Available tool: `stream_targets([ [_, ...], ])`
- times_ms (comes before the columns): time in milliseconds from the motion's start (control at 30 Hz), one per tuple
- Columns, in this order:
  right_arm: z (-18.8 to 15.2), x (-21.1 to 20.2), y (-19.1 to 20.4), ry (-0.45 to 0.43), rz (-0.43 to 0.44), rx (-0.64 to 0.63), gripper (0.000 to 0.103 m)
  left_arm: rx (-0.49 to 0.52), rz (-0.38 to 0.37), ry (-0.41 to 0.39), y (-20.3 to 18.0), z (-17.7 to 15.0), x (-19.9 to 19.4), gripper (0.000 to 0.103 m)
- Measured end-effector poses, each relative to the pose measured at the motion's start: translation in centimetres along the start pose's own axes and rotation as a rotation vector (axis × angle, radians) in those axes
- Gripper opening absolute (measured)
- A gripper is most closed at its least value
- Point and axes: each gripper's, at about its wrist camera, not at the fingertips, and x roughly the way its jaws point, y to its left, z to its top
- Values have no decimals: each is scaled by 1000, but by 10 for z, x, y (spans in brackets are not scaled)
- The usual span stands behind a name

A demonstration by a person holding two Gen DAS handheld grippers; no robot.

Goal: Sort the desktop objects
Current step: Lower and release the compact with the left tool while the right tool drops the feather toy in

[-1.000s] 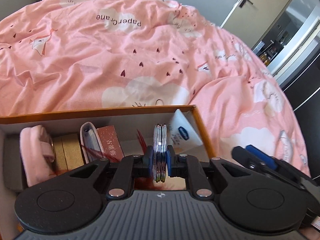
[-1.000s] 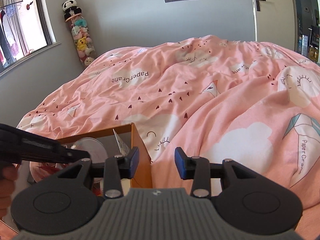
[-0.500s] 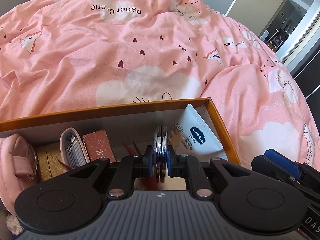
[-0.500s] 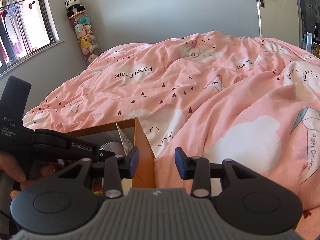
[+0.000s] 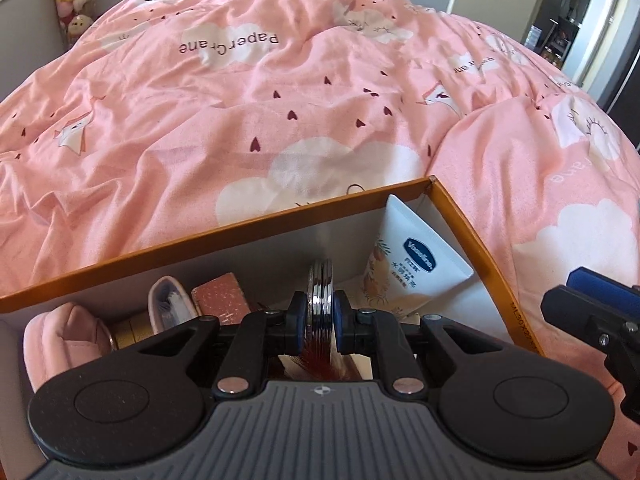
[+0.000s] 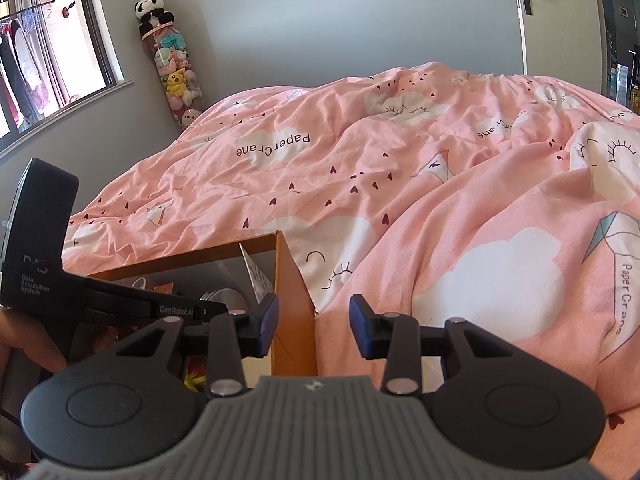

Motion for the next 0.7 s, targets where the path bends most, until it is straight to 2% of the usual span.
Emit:
stream_targets([
  [333,0,-7,4,-16,-1,-10,42,1,43,-74,9,3,-30,16],
  [533,-2,-24,14,-37,6,-22,42,2,34,-158,6,0,-71,17],
  [700,-4,-41,29,-54,29,-53,42,-10,38,-235,4,-8,-108,23],
])
